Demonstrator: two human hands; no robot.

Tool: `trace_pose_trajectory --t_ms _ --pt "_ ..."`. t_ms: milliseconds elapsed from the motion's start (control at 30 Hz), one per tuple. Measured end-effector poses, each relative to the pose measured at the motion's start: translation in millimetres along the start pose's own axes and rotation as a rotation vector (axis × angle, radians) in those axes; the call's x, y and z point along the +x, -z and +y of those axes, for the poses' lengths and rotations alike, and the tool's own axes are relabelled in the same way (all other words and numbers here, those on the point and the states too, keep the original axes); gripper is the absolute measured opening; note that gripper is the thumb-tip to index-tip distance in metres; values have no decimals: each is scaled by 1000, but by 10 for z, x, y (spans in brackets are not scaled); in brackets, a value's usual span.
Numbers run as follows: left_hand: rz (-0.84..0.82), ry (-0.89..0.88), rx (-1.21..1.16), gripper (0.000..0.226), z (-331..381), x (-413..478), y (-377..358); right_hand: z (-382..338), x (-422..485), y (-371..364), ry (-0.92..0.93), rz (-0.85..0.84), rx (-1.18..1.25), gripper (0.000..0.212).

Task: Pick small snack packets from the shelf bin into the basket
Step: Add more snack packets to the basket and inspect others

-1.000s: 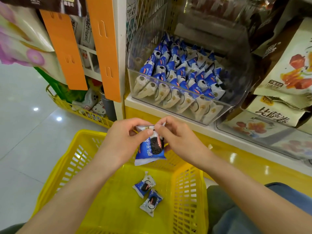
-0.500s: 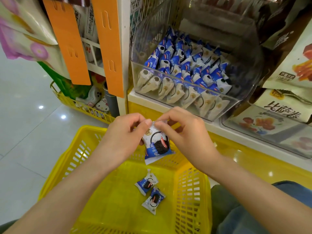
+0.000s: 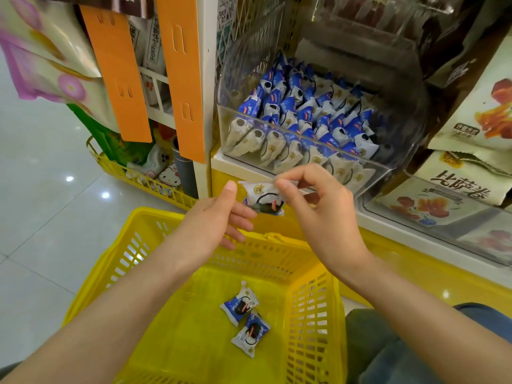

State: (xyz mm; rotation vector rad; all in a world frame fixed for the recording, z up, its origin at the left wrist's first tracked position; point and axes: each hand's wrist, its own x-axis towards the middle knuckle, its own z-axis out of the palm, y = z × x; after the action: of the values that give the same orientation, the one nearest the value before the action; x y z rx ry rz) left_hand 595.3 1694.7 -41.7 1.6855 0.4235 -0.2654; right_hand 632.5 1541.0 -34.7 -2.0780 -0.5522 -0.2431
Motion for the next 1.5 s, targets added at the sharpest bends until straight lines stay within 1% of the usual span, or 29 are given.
trace_pose_trajectory --t_ms 33,100,200,267,300,333,400,467,533,567,633,700,767,800,867,967,1133,1300,1367,1433,1500 --pt "-58 84 -92 58 35 3 -7 -6 -8 2 40 -24 5 7" --pt "-80 128 -221 59 55 14 11 -7 -25 8 172 -86 -32 10" --pt "-72 105 -419 53 48 -3 64 4 -35 18 386 -181 -192 19" --pt "-11 46 -434 36 59 -28 47 24 -43 15 466 -244 -252 22" --pt "55 11 -392 27 54 -27 30 25 -54 5 453 -262 -232 23" --pt "119 -29 -320 22 42 -22 18 12 -66 -6 385 -264 -174 23" --pt "177 -91 -195 19 23 -8 -3 -18 -69 -33 142 -211 -20 24" --pt "160 -119 -154 17 9 -3 -18 -9 -37 -51 -126 -159 99 23" --pt "110 -142 -128 14 3 -2 -38 26 11 -57 -348 -186 253 20" --pt "85 -155 -118 13 -4 0 -51 33 33 -62 -421 -213 350 17" --pt "73 -184 -96 11 -26 10 -78 21 48 -65 -489 -255 496 16" --pt "165 -251 22 9 -72 34 -77 2 43 -65 -501 -248 555 11" --pt "285 -386 245 23 -128 33 -59 8 34 -62 -501 -218 561 2" --pt "310 -455 338 26 -141 19 -56 17 30 -64 -500 -206 553 3" --pt "284 -528 423 29 -150 -17 -72 24 22 -72 -487 -200 522 5" --pt "260 -547 445 36 -175 -29 -101 26 4 -89 -429 -219 439 9" --pt "242 -542 434 26 -175 0 -71 34 -22 -89 -298 -212 299 12" --pt "205 -525 438 25 -159 -25 -62 29 -56 -76 -256 -197 240 9" --pt "179 -501 381 25 -144 -58 -82 19 -65 -69 -201 -188 200 11" --pt "146 -469 304 17 -127 -73 -103 7 -70 -65 -136 -178 146 12" --pt "118 -433 223 10 -107 -82 -120 -9 -76 -70 -99 -180 122 6"
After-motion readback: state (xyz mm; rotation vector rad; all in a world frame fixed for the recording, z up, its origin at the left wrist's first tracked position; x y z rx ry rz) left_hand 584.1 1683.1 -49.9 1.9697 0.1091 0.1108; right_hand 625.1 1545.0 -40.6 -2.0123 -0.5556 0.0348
